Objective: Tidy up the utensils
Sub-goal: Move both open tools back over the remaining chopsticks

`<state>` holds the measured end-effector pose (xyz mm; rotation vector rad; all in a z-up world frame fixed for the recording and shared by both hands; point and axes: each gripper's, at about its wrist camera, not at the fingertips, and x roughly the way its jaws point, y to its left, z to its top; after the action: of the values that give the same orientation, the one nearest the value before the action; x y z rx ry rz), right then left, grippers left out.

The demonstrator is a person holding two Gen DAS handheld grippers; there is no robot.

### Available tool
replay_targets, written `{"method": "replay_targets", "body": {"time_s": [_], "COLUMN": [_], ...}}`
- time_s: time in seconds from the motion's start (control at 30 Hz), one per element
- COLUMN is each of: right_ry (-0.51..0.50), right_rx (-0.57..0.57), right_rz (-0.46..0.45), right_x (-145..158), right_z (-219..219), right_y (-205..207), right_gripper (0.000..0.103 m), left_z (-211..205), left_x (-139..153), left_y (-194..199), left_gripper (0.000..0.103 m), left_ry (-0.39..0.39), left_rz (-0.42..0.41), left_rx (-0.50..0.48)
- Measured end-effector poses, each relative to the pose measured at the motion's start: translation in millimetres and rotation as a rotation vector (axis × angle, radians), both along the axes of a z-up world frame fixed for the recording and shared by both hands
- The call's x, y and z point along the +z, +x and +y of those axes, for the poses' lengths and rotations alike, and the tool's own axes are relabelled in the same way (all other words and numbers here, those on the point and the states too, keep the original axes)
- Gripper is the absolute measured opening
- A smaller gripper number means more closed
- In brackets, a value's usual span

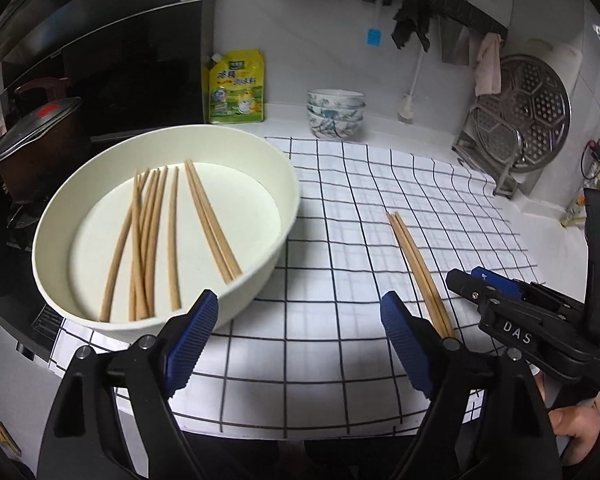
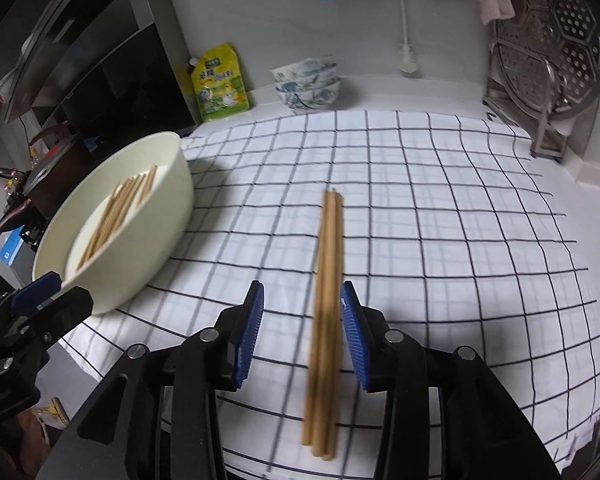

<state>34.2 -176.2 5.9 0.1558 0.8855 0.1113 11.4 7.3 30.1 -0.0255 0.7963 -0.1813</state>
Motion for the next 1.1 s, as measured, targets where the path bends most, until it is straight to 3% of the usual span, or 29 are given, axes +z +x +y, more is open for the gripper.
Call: {"method": "replay_targets", "body": {"time_s": [0.4, 1.03, 1.1], "right_ry": [-0.064, -0.132, -0.150], "right_rx": [-0.007, 0.014, 0.026], "right_rz": [0.057, 0.057, 0.059], "right_x": [-34, -45, -46], "right_z": [-17, -10, -7], "right_y": [3, 5, 8], "right_gripper": [0.039, 0.039, 0.035], "left_z": [-25, -34, -36], "left_x": [-8, -25, -28], "left_y": [-5, 1, 3], "left_gripper": [0.084, 0.084, 0.084], "left_ry": [0.009, 0.014, 0.011], "left_rz": [0.011, 0.053, 0.063], "left_rx": [-0.028, -0.029, -0.030]}}
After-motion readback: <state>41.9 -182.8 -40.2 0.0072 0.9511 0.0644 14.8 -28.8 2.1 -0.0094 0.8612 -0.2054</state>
